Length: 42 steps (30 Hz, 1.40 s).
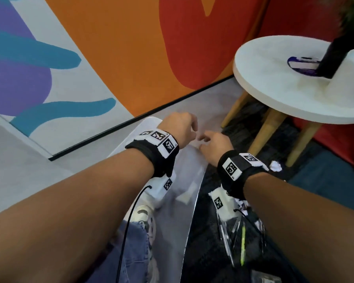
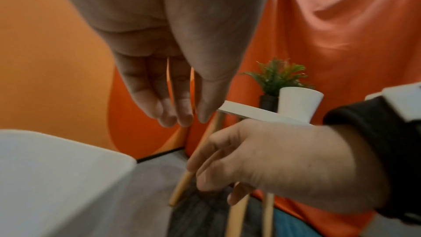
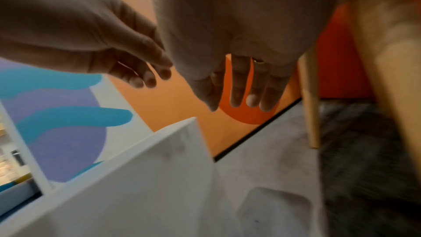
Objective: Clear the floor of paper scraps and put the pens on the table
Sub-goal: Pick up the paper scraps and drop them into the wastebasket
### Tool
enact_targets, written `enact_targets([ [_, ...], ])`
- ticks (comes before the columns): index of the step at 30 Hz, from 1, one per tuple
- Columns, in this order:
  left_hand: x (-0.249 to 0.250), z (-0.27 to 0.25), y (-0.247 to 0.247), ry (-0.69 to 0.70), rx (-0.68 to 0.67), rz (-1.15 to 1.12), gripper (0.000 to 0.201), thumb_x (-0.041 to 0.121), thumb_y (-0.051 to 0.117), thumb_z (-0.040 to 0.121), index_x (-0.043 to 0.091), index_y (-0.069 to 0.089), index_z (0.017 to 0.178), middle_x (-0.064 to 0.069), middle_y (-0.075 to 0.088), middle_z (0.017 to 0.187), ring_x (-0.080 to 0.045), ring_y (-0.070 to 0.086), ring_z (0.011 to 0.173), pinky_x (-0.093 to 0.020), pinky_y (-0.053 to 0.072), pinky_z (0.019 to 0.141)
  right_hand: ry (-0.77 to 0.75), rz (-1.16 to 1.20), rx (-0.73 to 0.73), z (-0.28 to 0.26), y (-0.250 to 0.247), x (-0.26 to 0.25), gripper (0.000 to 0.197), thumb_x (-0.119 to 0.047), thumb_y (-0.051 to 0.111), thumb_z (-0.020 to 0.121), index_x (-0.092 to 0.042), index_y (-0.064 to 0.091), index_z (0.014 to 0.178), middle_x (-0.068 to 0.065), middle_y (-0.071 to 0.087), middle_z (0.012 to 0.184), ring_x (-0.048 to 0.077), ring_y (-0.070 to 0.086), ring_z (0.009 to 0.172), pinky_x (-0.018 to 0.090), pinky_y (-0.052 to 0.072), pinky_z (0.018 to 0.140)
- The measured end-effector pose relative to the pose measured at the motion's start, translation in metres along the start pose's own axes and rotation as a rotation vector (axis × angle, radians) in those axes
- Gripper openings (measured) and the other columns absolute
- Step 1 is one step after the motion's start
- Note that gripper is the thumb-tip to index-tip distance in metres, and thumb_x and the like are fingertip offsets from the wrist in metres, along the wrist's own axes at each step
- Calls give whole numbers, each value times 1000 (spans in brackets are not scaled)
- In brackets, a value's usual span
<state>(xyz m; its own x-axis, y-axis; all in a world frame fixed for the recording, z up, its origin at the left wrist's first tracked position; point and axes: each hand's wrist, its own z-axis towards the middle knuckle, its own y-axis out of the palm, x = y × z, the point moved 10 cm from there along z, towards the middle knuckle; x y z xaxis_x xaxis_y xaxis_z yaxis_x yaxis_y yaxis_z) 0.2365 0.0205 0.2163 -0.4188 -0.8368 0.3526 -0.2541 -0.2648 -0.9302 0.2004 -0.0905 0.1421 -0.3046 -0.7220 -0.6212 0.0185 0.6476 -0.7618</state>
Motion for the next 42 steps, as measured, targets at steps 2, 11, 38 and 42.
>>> enact_targets([
  [2,39,8,24,66,-48,-3,8,23,61,85,27,64,91,-1,69,96,-23,62,93,-33,51,79,88,-7,-12,-12,-10,49,14,-20,60,86,-25,66,98,1,67,103,23,60,94,24,46,78],
  [11,113,36,205,150,-438,71,8,22,62,84,24,66,90,0,70,97,-24,64,93,-33,53,80,514,-19,-170,-76,9,293,21,-20,58,88,-22,69,105,3,67,114,24,60,110,29,47,94],
  [38,65,69,429,11,-619,173,69,16,64,87,35,31,144,-8,21,148,-37,29,128,-44,42,99,702,-26,-117,1,40,471,87,-25,77,79,-24,25,149,10,17,156,35,36,136,38,38,109],
  [42,61,69,434,11,-627,128,65,15,65,86,30,37,142,-12,32,138,-37,41,120,-43,44,96,691,-116,-146,-1,48,471,45,-19,73,80,-16,55,121,16,46,128,34,55,109,33,46,92],
])
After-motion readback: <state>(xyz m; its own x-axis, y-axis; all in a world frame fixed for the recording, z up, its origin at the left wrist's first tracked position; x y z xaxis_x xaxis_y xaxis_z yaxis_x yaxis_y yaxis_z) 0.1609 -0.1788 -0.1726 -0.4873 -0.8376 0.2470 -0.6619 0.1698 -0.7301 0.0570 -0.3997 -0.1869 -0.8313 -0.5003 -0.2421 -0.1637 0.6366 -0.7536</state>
